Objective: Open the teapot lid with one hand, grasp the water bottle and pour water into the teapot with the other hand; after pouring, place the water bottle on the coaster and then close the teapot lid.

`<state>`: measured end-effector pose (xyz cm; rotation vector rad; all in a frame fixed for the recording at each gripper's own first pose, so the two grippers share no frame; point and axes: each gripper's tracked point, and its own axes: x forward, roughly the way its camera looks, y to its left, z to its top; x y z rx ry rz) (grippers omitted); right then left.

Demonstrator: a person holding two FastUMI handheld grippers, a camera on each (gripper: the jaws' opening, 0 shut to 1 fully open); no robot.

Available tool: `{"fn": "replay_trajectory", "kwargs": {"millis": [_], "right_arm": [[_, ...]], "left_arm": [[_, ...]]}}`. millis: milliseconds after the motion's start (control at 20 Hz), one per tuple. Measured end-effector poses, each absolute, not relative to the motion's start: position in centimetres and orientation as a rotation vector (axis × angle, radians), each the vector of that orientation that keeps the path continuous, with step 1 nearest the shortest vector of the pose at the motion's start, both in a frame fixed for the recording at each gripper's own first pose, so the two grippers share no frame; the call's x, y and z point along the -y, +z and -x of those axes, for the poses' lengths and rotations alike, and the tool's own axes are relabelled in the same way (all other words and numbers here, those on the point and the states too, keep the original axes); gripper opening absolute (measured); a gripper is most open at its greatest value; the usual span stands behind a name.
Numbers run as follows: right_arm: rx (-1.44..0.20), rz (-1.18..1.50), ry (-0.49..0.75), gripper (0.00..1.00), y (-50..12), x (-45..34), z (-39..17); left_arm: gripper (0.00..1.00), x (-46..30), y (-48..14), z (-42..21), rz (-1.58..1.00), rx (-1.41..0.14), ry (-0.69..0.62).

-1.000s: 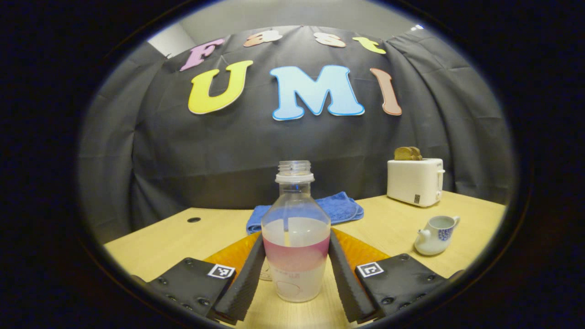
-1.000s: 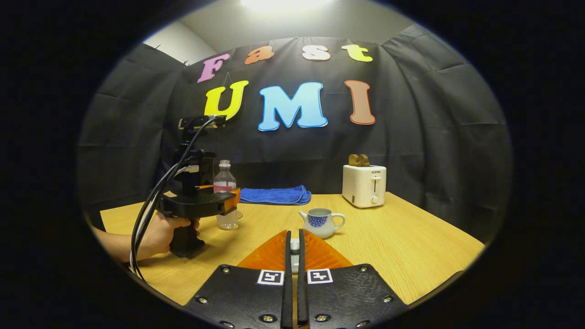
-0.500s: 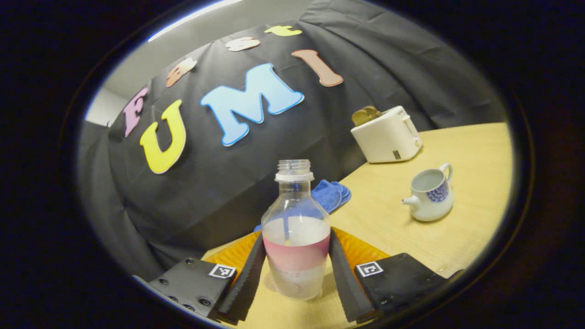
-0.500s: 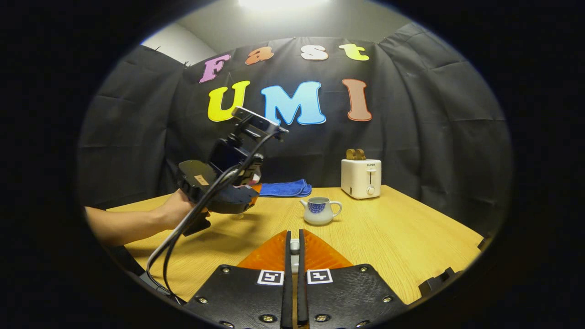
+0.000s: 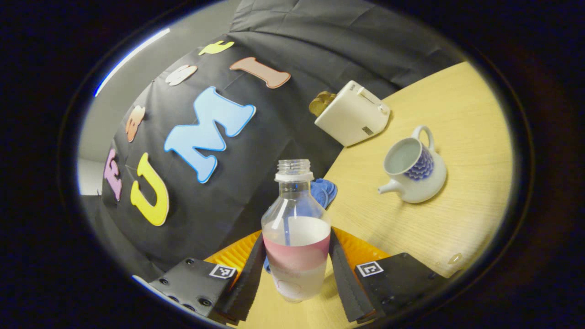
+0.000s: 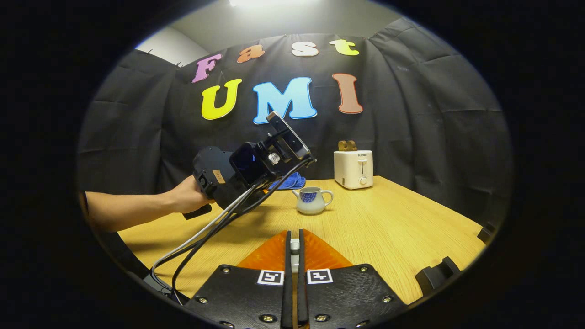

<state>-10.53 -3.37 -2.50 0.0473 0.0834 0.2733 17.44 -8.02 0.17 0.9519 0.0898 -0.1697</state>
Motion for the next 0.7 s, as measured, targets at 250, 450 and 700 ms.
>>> {"fn": "replay_trajectory", "kwargs": {"millis": [250, 450, 700], "right_arm": [[-0.075, -0.046, 0.263, 0.05, -2.6, 3.9, 11.0], [-0.096, -0.053, 0.263, 0.04, -3.1, 4.0, 10.8], [-0.107, -0.053, 0.268, 0.05, -3.5, 4.1, 10.8]], "left_arm": [[0.86, 9.6, -1.0, -17.4, -1.087, -0.108, -0.207], [0.85, 11.4, -2.5, -17.6, -1.196, -0.139, -0.261], [0.85, 12.2, -3.2, -17.4, -1.287, -0.155, -0.276]]}}
